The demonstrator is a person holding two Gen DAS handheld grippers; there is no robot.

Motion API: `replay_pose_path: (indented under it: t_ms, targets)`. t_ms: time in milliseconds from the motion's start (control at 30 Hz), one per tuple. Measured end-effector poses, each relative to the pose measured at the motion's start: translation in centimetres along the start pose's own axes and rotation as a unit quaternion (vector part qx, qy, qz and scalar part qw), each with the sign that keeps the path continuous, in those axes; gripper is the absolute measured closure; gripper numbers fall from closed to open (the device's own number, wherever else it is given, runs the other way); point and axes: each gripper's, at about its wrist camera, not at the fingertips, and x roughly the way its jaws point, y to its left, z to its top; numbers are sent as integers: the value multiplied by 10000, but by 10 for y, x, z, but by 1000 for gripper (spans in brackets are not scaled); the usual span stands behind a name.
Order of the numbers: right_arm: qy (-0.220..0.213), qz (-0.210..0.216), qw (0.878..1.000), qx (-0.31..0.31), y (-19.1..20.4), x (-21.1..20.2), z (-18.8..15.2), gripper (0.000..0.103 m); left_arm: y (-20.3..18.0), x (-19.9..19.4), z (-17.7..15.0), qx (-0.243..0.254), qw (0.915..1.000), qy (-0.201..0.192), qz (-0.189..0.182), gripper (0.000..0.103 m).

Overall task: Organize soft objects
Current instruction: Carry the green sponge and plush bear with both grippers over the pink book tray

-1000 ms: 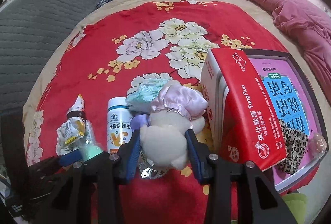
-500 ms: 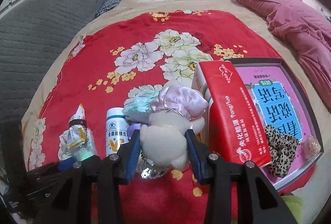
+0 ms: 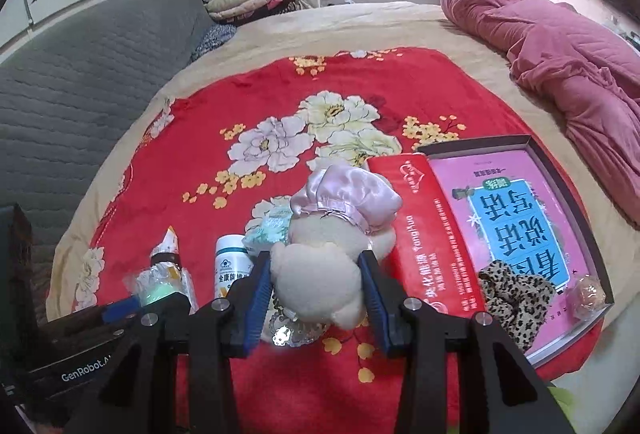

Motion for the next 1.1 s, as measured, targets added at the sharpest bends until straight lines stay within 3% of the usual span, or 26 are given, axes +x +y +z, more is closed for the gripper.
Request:
replay_pose_path:
  t_ms: [400, 1100]
  targets:
    - [-354, -29, 9989, 300, -36, -44, 0, 60, -54, -14, 2, 485, 9986, -114, -161, 50]
    - [-830, -733, 9864, 1211, -156, -113, -12, 60, -167, -5, -4, 1415, 9878, -71, -649, 51]
